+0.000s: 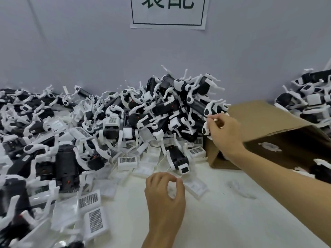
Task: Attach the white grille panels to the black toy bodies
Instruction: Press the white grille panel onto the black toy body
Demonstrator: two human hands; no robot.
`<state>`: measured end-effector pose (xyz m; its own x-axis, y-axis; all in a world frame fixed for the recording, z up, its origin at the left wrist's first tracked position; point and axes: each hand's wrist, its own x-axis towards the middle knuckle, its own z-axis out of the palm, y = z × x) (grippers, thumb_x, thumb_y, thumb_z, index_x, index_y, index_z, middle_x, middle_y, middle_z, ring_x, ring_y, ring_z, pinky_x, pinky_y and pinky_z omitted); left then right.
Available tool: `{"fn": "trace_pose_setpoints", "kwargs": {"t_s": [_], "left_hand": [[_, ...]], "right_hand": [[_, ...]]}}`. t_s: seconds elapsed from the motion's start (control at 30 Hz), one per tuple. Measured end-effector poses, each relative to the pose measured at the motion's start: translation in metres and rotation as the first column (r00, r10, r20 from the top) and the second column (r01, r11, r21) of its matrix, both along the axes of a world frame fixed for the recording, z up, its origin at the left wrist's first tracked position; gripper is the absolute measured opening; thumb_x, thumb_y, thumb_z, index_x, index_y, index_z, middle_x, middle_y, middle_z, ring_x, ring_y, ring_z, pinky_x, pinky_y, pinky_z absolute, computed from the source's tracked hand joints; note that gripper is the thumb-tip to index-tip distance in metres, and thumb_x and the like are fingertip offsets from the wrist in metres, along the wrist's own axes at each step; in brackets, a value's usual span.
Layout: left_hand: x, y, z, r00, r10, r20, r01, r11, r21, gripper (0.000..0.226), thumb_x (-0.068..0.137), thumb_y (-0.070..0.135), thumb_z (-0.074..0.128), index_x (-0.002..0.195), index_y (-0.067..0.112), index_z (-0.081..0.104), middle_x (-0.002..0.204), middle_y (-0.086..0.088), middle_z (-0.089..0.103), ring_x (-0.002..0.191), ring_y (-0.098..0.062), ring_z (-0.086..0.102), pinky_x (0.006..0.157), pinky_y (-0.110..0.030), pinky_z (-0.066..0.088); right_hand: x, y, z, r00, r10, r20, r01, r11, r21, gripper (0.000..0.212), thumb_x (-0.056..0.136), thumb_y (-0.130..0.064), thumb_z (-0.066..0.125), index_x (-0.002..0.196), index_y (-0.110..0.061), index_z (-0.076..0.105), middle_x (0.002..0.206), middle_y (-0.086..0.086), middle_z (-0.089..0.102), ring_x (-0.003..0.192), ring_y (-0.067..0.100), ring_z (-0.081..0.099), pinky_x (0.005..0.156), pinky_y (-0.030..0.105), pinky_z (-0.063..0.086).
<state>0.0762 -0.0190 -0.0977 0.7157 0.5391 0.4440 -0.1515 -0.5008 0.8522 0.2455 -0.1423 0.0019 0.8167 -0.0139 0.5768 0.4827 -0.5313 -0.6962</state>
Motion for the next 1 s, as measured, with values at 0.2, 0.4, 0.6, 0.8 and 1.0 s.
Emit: {"fn": "trace_pose_setpoints", "kwargs": {"t_s": [0.2, 0.4, 0.6, 0.8, 1.0], "left_hand": [[-0.003, -0.004, 0.005, 0.998, -0.002, 0.059, 0.008, 0.995, -0.095, 0.019, 0.093, 0.046, 0.059, 0.11, 0.044, 0.05, 0.115, 0.027, 0.051, 0.116, 0.015, 0.041, 0.098, -0.019, 0.033], [-0.006, -0.004, 0.002, 0.997, -0.045, 0.067, 0.045, 0.999, 0.0, 0.087, 0.076, 0.062, 0.065, 0.151, 0.042, 0.025, 0.144, 0.038, 0.03, 0.134, 0.013, 0.028, 0.109, -0.022, 0.026], [-0.003, -0.004, 0.0, 0.984, -0.048, 0.171, -0.021, 0.924, 0.381, 0.079, 0.076, 0.067, 0.066, 0.146, 0.038, 0.043, 0.156, 0.005, 0.042, 0.15, -0.018, 0.03, 0.115, -0.051, 0.027], [-0.001, -0.008, 0.0, 0.948, -0.064, 0.311, -0.15, 0.773, 0.617, 0.045, 0.081, 0.053, 0.074, 0.107, 0.016, 0.075, 0.109, 0.008, 0.073, 0.126, -0.017, 0.059, 0.111, -0.045, 0.032], [-0.019, -0.011, 0.021, 0.936, -0.262, 0.233, 0.305, 0.937, -0.171, 0.047, 0.066, 0.065, 0.081, 0.102, 0.044, 0.058, 0.089, 0.016, 0.072, 0.077, -0.006, 0.07, 0.072, -0.021, 0.055]], "right_hand": [[-0.027, -0.01, 0.017, 0.962, 0.242, 0.128, -0.246, 0.969, 0.02, 0.019, 0.097, -0.026, 0.068, 0.078, -0.029, 0.066, 0.062, -0.005, 0.065, 0.052, 0.012, 0.054, 0.053, 0.026, 0.044], [-0.061, -0.018, 0.028, 0.849, 0.526, 0.054, -0.525, 0.851, -0.031, 0.023, 0.095, -0.039, 0.066, 0.076, -0.028, 0.069, 0.056, -0.005, 0.056, 0.047, 0.009, 0.045, 0.049, 0.013, 0.039], [-0.087, -0.018, 0.026, 0.762, 0.635, -0.127, -0.628, 0.772, 0.092, 0.032, 0.088, -0.035, 0.061, 0.076, -0.006, 0.066, 0.048, -0.008, 0.046, 0.043, 0.007, 0.037, 0.045, 0.019, 0.032], [-0.102, -0.018, 0.016, 0.698, 0.652, -0.297, -0.489, 0.737, 0.467, 0.029, 0.079, -0.041, 0.067, 0.068, -0.015, 0.075, 0.051, -0.002, 0.047, 0.045, 0.01, 0.041, 0.045, 0.017, 0.037], [-0.128, -0.024, -0.018, 0.815, 0.575, -0.076, -0.362, 0.606, 0.709, 0.038, 0.096, -0.039, 0.052, 0.103, -0.007, 0.071, 0.101, 0.011, 0.076, 0.093, 0.022, 0.07, 0.072, 0.029, 0.058]]}}
